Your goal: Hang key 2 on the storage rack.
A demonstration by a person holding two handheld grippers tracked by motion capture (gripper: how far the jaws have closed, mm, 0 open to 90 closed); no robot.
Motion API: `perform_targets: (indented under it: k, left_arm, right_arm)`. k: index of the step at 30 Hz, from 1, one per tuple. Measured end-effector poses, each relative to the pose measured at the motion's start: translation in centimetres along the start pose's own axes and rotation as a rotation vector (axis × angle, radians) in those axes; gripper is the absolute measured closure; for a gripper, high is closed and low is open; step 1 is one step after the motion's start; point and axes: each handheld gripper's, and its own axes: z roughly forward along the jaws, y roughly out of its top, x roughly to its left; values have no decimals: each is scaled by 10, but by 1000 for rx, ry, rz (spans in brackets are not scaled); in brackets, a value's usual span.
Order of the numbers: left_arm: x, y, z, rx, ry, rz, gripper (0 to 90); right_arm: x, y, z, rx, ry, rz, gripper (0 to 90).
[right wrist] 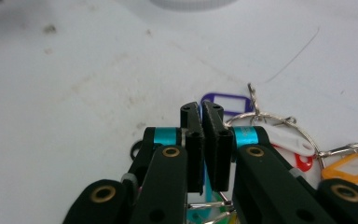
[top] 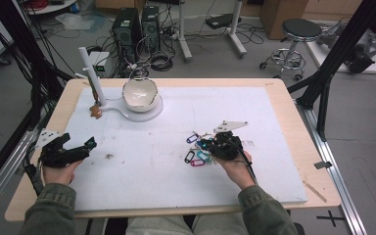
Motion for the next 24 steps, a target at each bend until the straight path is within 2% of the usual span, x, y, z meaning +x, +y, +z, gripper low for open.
perform_targets:
  k: [4, 6, 13, 18, 24]
  left_arm:
    - [0, 0, 0, -1, 0, -1, 17]
    - [0, 0, 0, -3, 1, -2, 17]
    - [0, 0, 0, -1, 0, -2, 16]
    - [0, 0, 0, -3, 0, -4, 17]
    - [0, 0, 0, -6, -2, -8, 17]
  right_arm:
    - [-4, 1, -4, 3, -18, 20, 878]
    - [-7, 1, -4, 3, -7, 38, 879]
    - [-5, 3, -6, 10, 0, 29, 881]
    - [-7, 6, -7, 7, 20, 47, 882]
    - [-8, 20, -14, -13, 38, 71, 883]
